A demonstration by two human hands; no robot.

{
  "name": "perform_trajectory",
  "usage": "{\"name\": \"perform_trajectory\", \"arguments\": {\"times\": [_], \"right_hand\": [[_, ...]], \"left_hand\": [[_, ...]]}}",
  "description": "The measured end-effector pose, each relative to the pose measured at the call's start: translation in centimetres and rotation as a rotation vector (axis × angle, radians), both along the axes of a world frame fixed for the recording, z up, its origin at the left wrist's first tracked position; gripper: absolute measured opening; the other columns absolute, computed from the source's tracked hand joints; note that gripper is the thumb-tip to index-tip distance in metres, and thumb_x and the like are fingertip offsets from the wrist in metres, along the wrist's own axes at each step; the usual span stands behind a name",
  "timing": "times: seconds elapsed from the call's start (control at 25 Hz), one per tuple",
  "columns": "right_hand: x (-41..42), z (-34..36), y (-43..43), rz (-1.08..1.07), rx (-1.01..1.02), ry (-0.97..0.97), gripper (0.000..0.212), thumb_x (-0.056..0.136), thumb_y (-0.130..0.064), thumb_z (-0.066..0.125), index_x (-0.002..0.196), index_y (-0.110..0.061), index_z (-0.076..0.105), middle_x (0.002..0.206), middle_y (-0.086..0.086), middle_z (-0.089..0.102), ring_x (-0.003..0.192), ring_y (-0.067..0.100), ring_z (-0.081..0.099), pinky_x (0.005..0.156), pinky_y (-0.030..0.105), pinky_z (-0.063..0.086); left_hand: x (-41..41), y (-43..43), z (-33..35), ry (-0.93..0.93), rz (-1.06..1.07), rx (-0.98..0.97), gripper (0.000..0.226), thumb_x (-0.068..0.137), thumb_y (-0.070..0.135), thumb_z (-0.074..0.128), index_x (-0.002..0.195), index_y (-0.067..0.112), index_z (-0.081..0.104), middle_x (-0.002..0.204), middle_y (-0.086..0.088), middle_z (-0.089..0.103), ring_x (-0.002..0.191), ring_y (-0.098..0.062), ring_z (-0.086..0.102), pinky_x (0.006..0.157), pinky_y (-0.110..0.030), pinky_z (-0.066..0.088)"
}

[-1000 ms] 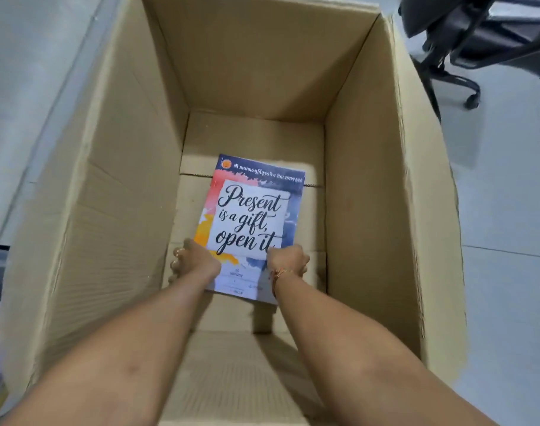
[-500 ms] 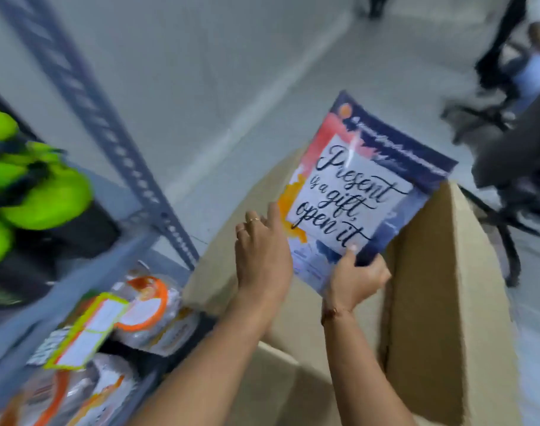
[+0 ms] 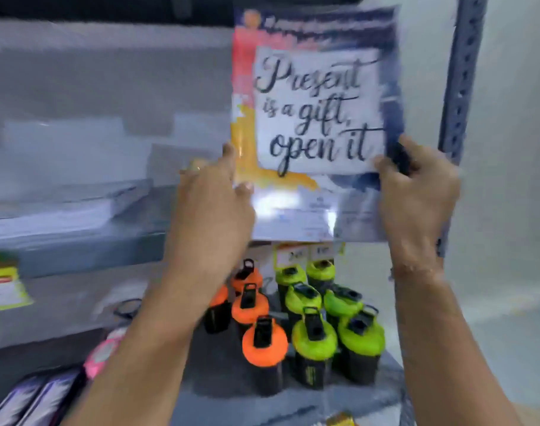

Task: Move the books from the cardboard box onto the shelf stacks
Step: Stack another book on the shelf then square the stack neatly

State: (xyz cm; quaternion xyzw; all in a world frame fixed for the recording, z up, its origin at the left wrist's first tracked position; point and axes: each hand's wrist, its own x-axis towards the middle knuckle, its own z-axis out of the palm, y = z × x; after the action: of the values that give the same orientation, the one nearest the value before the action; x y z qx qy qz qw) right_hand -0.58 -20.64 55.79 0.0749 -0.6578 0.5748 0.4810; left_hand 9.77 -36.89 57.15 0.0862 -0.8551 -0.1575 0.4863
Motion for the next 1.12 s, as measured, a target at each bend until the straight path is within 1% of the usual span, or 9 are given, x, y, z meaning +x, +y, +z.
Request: {"name": "perform_trajectory", "arguments": {"times": [0.08,0.28,0.36,0.44,0.56,0.6,0.64,0.72,1.12], "right_hand": [[-2.4,4.2,-2.6,0.107,0.233,-0.068,0.024,0.079,-0.005,0.062,0.099,0.008,0.067,0.107,0.028,0.069,0.101,0.038,0.064,0.086,0.039,0.049],[-5.8,6.5,-7.1,0.23,0.967,-0.453,0.026,0.084,-0.01,0.056,0.061,0.001,0.049,0.07,0.013,0.057,0.055,0.026,0.052,0.05,0.023,0.041],[-6.2,5.5,-7.6,0.271,1.087,-0.502,0.02,0.082,-0.013,0.057,0.064,-0.005,0.051,0.08,0.011,0.058,0.066,0.023,0.059,0.053,0.024,0.043],[-6.3,5.1,-7.4,0.268,1.074,-0.501,0.018,0.086,-0.019,0.054,0.074,-0.006,0.052,0.092,0.016,0.059,0.088,0.032,0.062,0.067,0.03,0.042],[-6.0,4.5,-5.7,0.273,1.018,-0.479,0.046,0.088,-0.041,0.052,0.067,-0.001,0.058,0.095,0.018,0.067,0.073,0.027,0.06,0.065,0.028,0.045],[-5.8,4.1,-4.8,0.321,0.992,-0.472,0.051,0.087,-0.048,0.053,0.077,0.001,0.066,0.094,0.018,0.069,0.079,0.029,0.063,0.069,0.029,0.046],[-5.5,3.8,-3.7,0.387,0.965,-0.467,0.055,0.083,-0.053,0.056,0.09,-0.001,0.071,0.096,0.017,0.07,0.088,0.03,0.064,0.071,0.028,0.046],[-4.6,3.1,-1.9,0.498,0.924,-0.467,0.057,0.073,-0.055,0.067,0.107,-0.008,0.07,0.103,0.009,0.071,0.098,0.023,0.063,0.073,0.023,0.043],[-4.2,2.5,-0.8,0.434,0.861,-0.319,0.035,0.075,-0.029,0.075,0.105,-0.011,0.072,0.114,0.005,0.072,0.092,0.013,0.062,0.075,0.021,0.041]], "left_hand": [[-1.7,-3.1,2.2,0.017,0.054,0.056,0.013,0.088,0.009,0.055,0.085,0.013,0.067,0.079,-0.024,0.055,0.078,-0.036,0.05,0.069,-0.03,0.037],[-6.0,-6.7,2.8,-0.322,0.266,0.208,0.03,0.092,0.022,0.049,0.106,-0.001,0.062,0.117,-0.025,0.063,0.11,-0.042,0.056,0.09,-0.039,0.048],[-6.5,-6.8,2.0,-0.389,0.268,0.205,0.036,0.094,0.032,0.047,0.104,0.0,0.061,0.118,-0.026,0.062,0.109,-0.042,0.056,0.088,-0.037,0.048],[-6.4,-6.6,1.7,-0.361,0.249,0.221,0.038,0.095,0.033,0.046,0.1,0.0,0.063,0.114,-0.027,0.063,0.105,-0.042,0.057,0.083,-0.035,0.047],[-5.1,-5.8,1.7,-0.308,0.16,0.226,0.037,0.092,0.033,0.053,0.09,-0.001,0.069,0.092,-0.027,0.066,0.094,-0.041,0.055,0.069,-0.03,0.042],[-4.4,-5.5,1.6,-0.301,0.092,0.232,0.039,0.089,0.035,0.058,0.088,-0.002,0.07,0.113,-0.014,0.037,0.097,-0.037,0.058,0.066,-0.029,0.042],[-3.7,-5.3,1.3,-0.301,0.02,0.246,0.038,0.086,0.037,0.062,0.087,0.0,0.073,0.068,0.001,0.041,0.1,-0.03,0.062,0.065,-0.027,0.041],[-2.5,-4.9,0.9,-0.316,-0.043,0.253,0.031,0.079,0.037,0.07,0.09,0.009,0.076,0.086,-0.009,0.068,0.098,-0.022,0.066,0.07,-0.023,0.038],[-1.5,-4.2,0.6,-0.172,0.082,0.23,0.028,0.078,0.021,0.074,0.104,0.009,0.073,0.113,-0.008,0.072,0.105,-0.02,0.063,0.079,-0.015,0.035]]}}
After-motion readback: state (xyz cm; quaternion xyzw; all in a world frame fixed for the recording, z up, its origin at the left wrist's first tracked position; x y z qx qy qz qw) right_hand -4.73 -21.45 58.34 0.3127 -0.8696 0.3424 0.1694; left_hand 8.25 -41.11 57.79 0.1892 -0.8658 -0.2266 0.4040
